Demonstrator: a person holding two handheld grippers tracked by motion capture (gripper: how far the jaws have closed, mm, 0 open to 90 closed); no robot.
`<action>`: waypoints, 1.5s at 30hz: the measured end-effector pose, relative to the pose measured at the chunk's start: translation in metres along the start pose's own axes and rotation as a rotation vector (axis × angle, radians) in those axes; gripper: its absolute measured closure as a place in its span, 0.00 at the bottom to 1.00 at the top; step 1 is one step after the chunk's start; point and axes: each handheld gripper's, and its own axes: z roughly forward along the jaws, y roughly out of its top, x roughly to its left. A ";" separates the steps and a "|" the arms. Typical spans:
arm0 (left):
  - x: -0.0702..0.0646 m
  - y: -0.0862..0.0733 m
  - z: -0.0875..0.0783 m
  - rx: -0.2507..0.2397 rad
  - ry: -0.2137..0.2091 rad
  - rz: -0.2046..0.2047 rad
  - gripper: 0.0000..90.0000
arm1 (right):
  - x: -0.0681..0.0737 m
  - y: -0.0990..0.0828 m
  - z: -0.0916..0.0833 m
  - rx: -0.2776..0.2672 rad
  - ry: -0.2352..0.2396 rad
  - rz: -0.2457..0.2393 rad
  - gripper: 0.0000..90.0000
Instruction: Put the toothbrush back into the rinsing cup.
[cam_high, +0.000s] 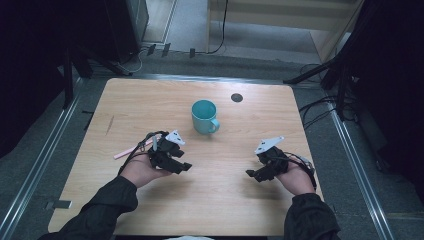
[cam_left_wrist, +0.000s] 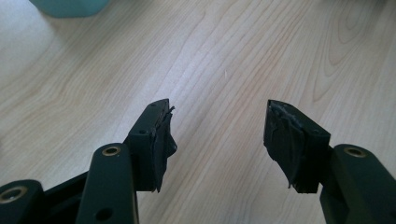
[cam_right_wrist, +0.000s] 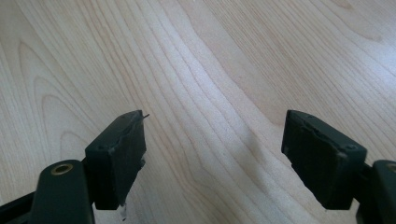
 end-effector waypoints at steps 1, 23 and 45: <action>0.001 0.000 0.000 0.001 0.003 -0.005 0.46 | 0.000 0.000 0.000 0.003 0.002 0.001 0.24; 0.024 -0.012 -0.025 -0.034 0.040 -0.065 0.47 | -0.002 0.004 0.001 -0.007 0.007 0.002 0.24; 0.056 -0.031 -0.061 -0.082 0.074 -0.131 0.48 | -0.003 0.006 0.002 -0.009 0.012 -0.002 0.24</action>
